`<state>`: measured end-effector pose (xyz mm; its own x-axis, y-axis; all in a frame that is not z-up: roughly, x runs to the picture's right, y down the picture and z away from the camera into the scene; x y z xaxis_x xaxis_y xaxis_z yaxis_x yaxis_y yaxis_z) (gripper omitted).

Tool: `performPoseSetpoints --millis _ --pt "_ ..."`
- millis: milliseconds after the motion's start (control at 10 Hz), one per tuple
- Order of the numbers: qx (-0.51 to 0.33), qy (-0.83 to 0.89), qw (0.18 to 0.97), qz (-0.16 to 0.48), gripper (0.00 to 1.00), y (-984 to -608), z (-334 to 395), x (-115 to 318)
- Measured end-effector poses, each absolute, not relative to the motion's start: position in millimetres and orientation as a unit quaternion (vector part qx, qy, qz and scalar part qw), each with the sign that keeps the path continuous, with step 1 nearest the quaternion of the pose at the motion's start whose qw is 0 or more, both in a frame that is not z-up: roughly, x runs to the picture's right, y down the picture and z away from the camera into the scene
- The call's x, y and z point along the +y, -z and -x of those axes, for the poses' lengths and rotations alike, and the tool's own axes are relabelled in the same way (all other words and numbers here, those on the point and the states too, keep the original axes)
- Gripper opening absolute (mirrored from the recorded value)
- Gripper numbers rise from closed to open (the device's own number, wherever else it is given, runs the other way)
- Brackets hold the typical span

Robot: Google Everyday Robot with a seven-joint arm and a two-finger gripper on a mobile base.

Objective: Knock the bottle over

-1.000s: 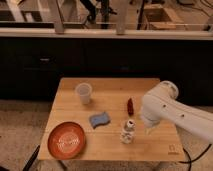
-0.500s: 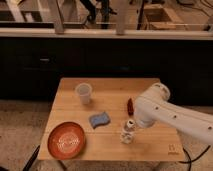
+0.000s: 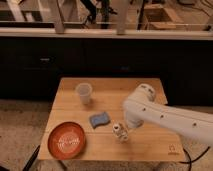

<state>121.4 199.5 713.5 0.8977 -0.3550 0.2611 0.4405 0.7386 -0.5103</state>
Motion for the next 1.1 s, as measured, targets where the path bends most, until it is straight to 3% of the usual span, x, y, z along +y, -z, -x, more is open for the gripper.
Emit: performPoseSetpoints --millis 1100 --pt "-0.089 0.242 0.928 0.270 0.00 -721 -87 193"
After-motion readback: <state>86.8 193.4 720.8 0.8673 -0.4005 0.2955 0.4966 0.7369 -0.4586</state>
